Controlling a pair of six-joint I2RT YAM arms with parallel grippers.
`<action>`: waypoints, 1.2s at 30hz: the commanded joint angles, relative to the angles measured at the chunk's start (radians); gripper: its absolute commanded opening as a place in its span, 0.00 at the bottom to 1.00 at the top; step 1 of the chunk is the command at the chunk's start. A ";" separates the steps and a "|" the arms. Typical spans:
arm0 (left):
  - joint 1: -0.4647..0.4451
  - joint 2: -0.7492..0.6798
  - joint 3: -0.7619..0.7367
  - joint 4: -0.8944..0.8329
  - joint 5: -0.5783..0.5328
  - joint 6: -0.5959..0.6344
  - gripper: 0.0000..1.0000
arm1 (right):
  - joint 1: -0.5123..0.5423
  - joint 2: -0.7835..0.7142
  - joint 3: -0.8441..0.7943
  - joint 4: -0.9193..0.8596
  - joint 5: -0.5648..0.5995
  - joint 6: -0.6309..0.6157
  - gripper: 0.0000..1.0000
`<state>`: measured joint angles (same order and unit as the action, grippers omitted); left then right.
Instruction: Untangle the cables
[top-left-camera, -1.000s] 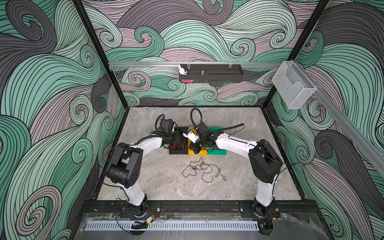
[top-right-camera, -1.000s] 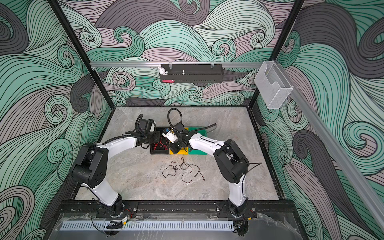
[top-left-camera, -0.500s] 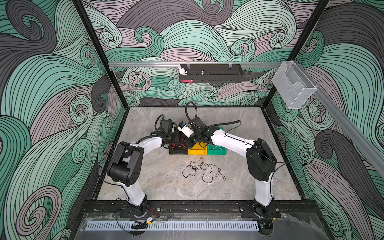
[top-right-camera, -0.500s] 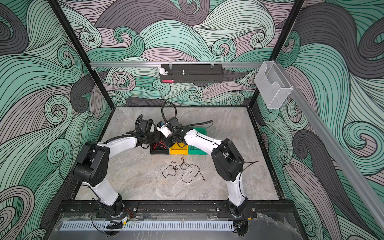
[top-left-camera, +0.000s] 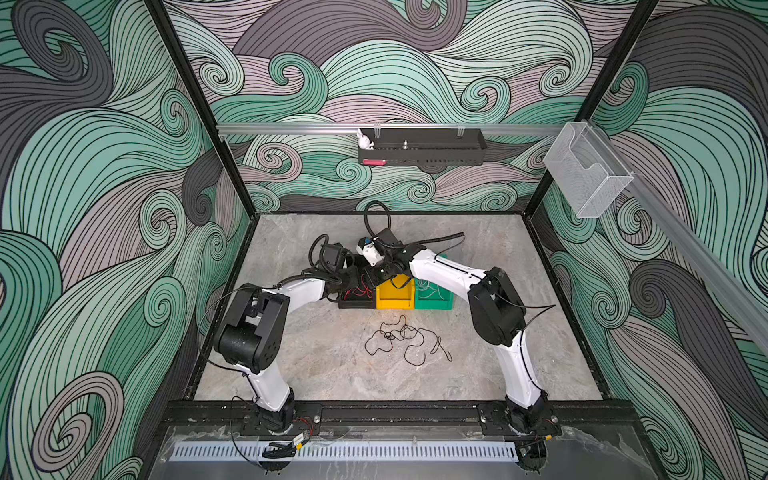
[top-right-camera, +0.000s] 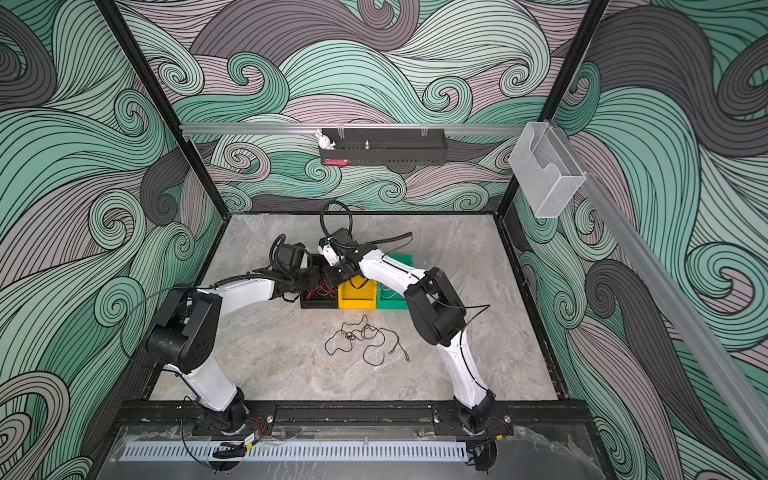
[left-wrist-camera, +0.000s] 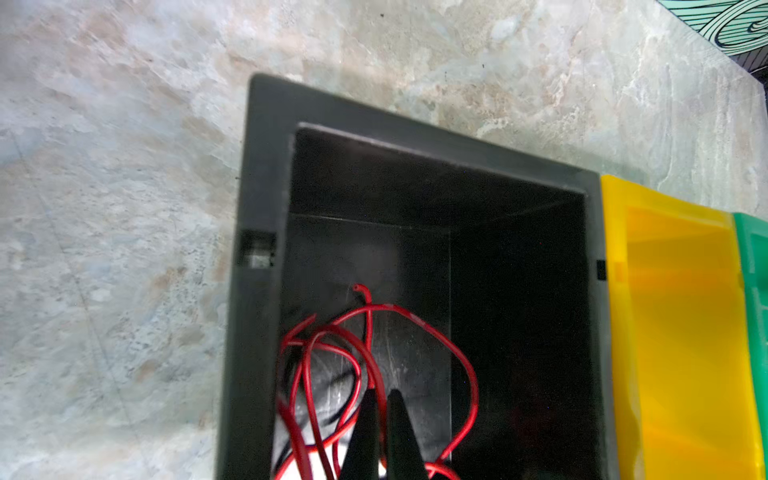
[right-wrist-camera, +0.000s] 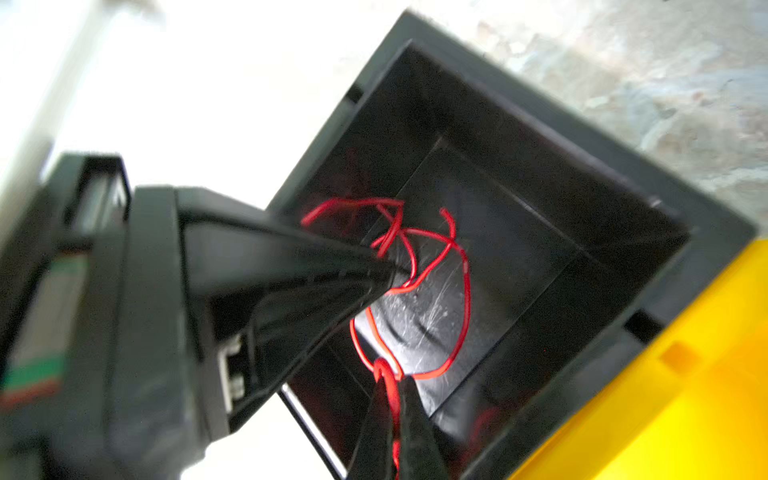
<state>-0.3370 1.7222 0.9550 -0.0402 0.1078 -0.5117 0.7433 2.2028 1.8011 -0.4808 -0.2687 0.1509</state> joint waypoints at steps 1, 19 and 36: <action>-0.007 0.018 -0.026 -0.020 -0.014 -0.016 0.00 | -0.001 0.041 0.068 -0.021 0.004 0.052 0.00; -0.057 0.077 -0.030 -0.035 -0.082 -0.019 0.00 | -0.005 0.190 0.271 -0.153 0.116 0.105 0.00; -0.056 -0.041 0.070 -0.163 -0.088 0.001 0.22 | -0.021 0.059 0.186 -0.135 0.074 0.086 0.11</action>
<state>-0.3889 1.7306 0.9829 -0.1314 0.0303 -0.5186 0.7315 2.3268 2.0109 -0.6136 -0.1905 0.2440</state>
